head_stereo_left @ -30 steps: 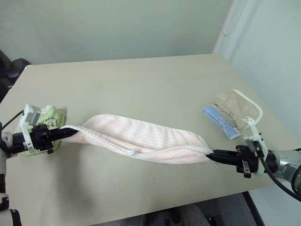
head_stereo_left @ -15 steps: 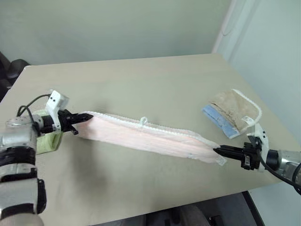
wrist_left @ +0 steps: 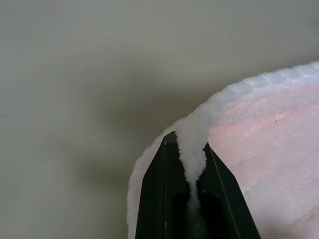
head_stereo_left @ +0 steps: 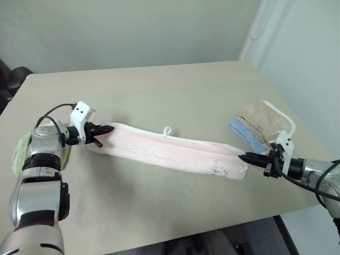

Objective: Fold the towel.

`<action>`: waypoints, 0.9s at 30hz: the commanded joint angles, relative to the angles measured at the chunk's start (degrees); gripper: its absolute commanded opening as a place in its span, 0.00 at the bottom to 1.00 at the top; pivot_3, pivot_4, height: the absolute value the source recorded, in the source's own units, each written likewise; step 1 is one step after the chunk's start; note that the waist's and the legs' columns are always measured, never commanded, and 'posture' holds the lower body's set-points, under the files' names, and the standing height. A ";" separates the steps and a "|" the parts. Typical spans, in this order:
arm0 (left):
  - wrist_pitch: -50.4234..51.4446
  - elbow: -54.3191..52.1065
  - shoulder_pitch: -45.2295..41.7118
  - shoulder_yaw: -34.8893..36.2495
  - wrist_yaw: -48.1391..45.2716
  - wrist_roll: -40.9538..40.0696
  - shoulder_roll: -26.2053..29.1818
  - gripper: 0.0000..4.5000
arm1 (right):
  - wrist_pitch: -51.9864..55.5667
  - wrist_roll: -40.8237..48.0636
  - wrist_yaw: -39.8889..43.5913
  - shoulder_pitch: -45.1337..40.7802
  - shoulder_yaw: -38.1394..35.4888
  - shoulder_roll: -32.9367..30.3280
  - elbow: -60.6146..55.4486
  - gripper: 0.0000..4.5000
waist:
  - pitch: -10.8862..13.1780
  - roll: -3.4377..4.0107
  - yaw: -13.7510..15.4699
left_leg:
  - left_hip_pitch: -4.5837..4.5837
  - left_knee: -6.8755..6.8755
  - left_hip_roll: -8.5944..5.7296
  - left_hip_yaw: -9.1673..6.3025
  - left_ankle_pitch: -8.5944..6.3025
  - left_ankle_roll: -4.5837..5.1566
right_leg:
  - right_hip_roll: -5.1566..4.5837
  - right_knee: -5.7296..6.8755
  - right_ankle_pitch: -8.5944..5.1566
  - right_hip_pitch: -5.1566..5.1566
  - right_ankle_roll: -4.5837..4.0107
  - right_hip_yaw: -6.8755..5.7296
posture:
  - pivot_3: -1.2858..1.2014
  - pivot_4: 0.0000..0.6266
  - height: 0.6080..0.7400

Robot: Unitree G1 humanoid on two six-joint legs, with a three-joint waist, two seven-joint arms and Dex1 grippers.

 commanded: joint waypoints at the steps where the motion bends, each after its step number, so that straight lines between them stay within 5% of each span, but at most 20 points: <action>1: -1.49 0.62 -1.51 0.07 0.86 1.32 0.85 0.01 | -0.87 -1.12 -0.41 -0.83 -0.83 -0.15 0.28 0.00 | 0.00 0.00 0.02 | 0.00 0.00 0.00 0.00 0.00 0.00 | 0.00 0.00 0.00 0.00 0.00 0.00 | 0.52 0.24 1.00; 27: -4.46 6.08 -2.53 -0.94 6.20 6.21 -1.23 0.01 | -2.16 -5.59 0.10 -3.45 3.02 0.85 6.14 0.00 | 0.02 0.05 0.17 | 0.01 0.25 -0.01 0.00 0.00 0.02 | 0.00 0.01 0.02 0.14 0.04 -0.01 | 0.52 0.24 1.00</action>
